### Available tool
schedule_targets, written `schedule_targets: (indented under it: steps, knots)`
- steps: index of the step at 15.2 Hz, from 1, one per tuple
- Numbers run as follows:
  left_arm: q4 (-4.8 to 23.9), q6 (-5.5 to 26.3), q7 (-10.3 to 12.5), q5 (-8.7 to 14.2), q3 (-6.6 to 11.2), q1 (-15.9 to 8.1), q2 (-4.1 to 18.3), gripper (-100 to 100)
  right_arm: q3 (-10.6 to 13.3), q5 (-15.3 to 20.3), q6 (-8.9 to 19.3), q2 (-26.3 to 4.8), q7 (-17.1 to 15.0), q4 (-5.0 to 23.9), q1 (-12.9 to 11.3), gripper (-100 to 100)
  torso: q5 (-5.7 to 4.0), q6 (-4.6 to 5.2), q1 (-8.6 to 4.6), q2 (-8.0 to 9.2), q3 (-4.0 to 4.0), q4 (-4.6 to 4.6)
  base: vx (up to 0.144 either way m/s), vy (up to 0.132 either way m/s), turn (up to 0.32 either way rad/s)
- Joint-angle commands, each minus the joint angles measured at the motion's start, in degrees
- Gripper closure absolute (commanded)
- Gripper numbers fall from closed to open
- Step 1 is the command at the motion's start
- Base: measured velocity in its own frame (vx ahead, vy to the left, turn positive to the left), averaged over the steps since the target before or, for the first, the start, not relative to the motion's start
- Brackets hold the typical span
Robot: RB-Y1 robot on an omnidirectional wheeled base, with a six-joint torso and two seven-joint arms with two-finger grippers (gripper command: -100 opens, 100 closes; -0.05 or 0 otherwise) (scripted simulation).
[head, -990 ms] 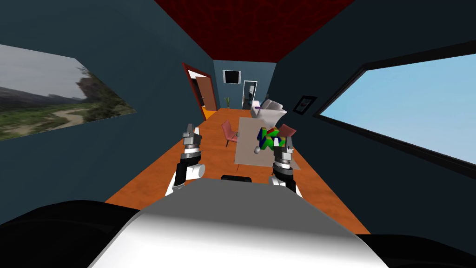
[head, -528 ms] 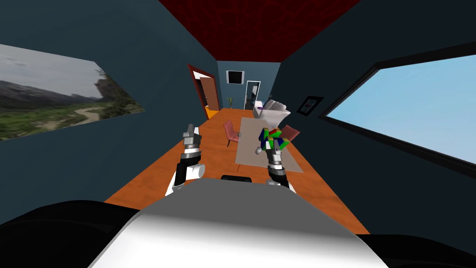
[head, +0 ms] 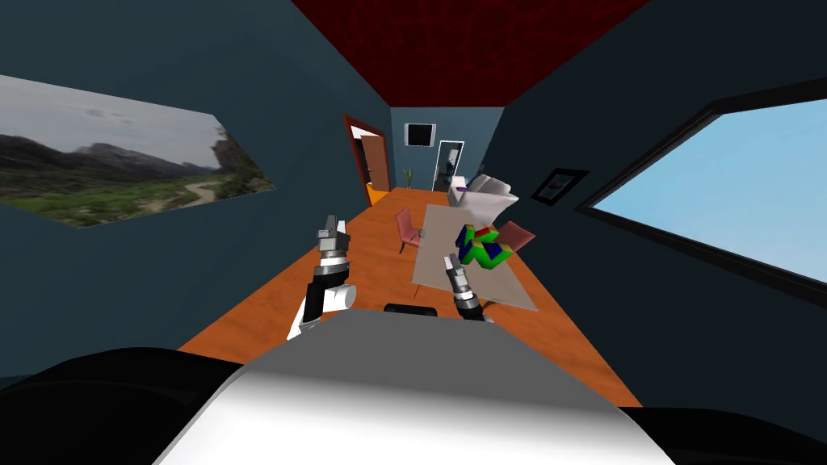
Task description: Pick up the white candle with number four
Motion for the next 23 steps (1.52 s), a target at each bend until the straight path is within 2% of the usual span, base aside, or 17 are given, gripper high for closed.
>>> schedule_targets:
  steps: [1,2,4,5,6,7,9,10,12,14,15,17,18,19,21,22,23]
  knots:
    - [0.0,0.0,0.0,0.0,0.0,0.0,0.0,0,1.3,0.7,-0.1,-1.3,-0.2,2.6,-0.1,-100,0.0,0.0,0.0,0.0,0.0,0.0,-0.007,-0.018,0.155]
    - [0.0,0.0,0.0,0.0,0.0,0.0,0.0,0,3.0,1.7,0.0,-2.7,-0.4,4.1,-0.6,-100,0.0,0.02,-0.01,0.0,0.0,0.0,-0.009,-0.017,0.196]
    - [0.0,0.0,0.0,0.0,0.0,0.0,0.0,0,3.0,1.7,0.0,-2.7,-0.4,5.5,-0.6,-100,0.0,0.02,-0.01,0.0,0.0,0.0,-0.008,-0.017,0.112]
    - [0.0,0.0,0.0,0.0,0.0,0.0,0.0,0,4.6,2.7,0.0,-4.1,-0.6,7.2,-1.1,-100,0.0,0.04,-0.01,0.0,0.0,0.0,-0.008,-0.014,0.15]
    - [0.0,0.0,0.0,0.0,0.0,0.0,0.0,0,4.6,2.7,0.0,-4.1,-0.6,8.5,-1.1,-100,0.0,0.01,-0.01,-0.01,-0.01,0.0,-0.007,-0.017,0.181]
    - [0.0,0.0,0.0,0.0,0.0,0.0,0.0,0,6.2,3.7,0.2,-5.5,-0.8,10.1,-1.7,-100,0.0,0.02,-0.01,-0.01,-0.01,0.0,-0.008,-0.019,0.228]
    - [0.0,0.0,0.0,0.0,0.0,0.0,0.0,0,6.2,3.7,0.2,-5.5,-0.8,11.6,-1.7,-100,0.01,0.03,-0.01,-0.04,-0.02,-0.01,0.002,-0.014,0.093]
    - [0.0,0.0,0.0,0.0,0.0,0.0,0.0,0,7.8,4.7,0.3,-7.0,-0.9,13.1,-2.3,-100,0.0,0.04,-0.01,-0.03,-0.02,-0.01,-0.01,-0.015,0.156]
    - [0.0,0.0,0.0,0.0,0.0,0.0,0.0,0,9.3,5.8,0.6,-8.5,-1.1,16.3,-3.0,-100,0.0,0.02,-0.02,-0.01,-0.01,-0.01,-0.015,-0.016,0.215]
    - [0.0,0.0,0.0,0.0,0.0,0.0,0.0,0,9.3,5.8,0.6,-8.5,-1.1,18.0,-3.0,-100,0.0,0.02,-0.03,0.03,0.01,0.0,-0.02,-0.017,0.14]
    - [0.0,0.0,0.0,0.0,0.01,0.0,0.0,0,10.7,6.8,0.8,-10.1,-1.2,19.7,-3.8,-100,0.0,0.04,-0.02,0.02,0.01,0.0,-0.012,-0.012,0.191]
    - [0.0,0.0,0.0,0.0,0.0,0.0,0.0,0,10.7,6.8,0.8,-10.1,-1.2,21.4,-3.8,-100,0.01,0.02,-0.02,0.0,0.0,0.0,-0.009,-0.013,0.129]
    - [0.0,0.0,0.0,0.0,0.01,0.0,0.0,0,12.1,7.8,1.2,-11.7,-1.3,22.9,-4.6,-100,0.0,0.04,-0.01,-0.01,-0.01,0.0,-0.009,-0.009,0.171]
    - [0.0,0.0,0.0,0.0,0.0,0.0,0.0,0,12.1,7.8,1.2,-11.7,-1.3,24.2,-4.6,-100,0.01,0.02,0.0,0.0,0.0,-0.01,-0.013,-0.013,0.2]
    - [0.0,0.0,0.0,0.0,0.01,0.0,0.0,0,12.1,7.8,1.2,-11.7,-1.3,24.7,-4.6,-100,0.01,0.05,-0.01,0.0,0.0,0.0,-0.007,-0.01,0.04]
    - [0.0,0.0,0.0,0.0,0.01,0.0,0.0,0,13.4,8.7,1.5,-13.3,-1.4,26.4,-5.5,-100,0.01,0.05,0.01,-0.02,-0.01,0.0,-0.009,-0.005,0.139]
    - [0.0,0.0,0.0,0.0,0.0,0.0,0.0,0,13.4,8.7,1.5,-13.3,-1.4,27.8,-5.5,-100,0.01,0.01,0.01,-0.02,-0.01,0.0,-0.012,-0.007,0.225]
